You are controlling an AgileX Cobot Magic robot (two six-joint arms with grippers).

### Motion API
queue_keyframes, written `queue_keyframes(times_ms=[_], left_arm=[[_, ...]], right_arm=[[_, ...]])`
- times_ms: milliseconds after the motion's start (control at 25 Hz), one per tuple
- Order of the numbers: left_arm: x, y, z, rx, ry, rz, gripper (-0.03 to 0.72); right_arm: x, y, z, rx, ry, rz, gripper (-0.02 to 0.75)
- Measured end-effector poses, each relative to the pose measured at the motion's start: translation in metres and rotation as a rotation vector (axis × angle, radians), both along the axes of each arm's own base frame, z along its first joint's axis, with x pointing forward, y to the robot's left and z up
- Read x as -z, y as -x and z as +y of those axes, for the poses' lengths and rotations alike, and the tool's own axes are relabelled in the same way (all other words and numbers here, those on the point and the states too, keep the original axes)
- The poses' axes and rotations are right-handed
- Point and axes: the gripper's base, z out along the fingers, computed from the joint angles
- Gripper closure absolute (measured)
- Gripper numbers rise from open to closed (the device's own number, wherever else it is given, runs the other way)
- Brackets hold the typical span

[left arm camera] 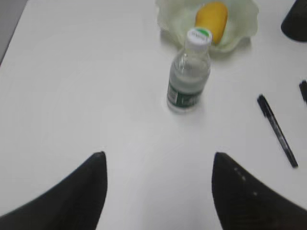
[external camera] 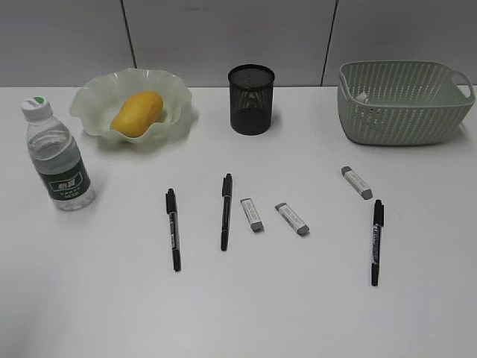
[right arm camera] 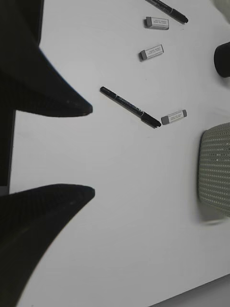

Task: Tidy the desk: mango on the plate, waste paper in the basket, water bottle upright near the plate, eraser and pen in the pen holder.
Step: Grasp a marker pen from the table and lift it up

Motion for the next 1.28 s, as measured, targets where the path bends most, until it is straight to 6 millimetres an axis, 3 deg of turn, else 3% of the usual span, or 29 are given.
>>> queue_keyframes(times_ms=[160, 400, 560, 680, 960, 1120, 1280], left_arm=[[0.007, 0.041, 0.003, -0.002, 0.003, 0.033, 0.2], [0.046, 0.076, 0.006, 0.001, 0.005, -0.054, 0.209], [0.048, 0.1, 0.008, 0.003, 0.014, -0.197, 0.21], [0.048, 0.109, 0.008, 0.003, 0.017, -0.25, 0.211], [0.048, 0.109, 0.008, 0.004, 0.015, -0.248, 0.211], [0.048, 0.109, 0.008, 0.005, 0.017, -0.25, 0.228], [0.048, 0.109, 0.008, 0.005, 0.017, -0.25, 0.248]], right_arm=[[0.0, 0.0, 0.0, 0.0, 0.0, 0.0, 0.365], [0.0, 0.0, 0.0, 0.0, 0.001, -0.002, 0.365], [-0.009, -0.009, 0.002, -0.014, -0.007, -0.01, 0.365], [-0.016, -0.039, 0.007, -0.033, -0.048, 0.073, 0.365], [-0.006, -0.144, 0.023, -0.082, -0.147, 0.373, 0.365], [0.019, -0.203, 0.028, -0.051, -0.193, 0.577, 0.351], [0.061, -0.257, 0.034, 0.007, -0.253, 0.805, 0.31]])
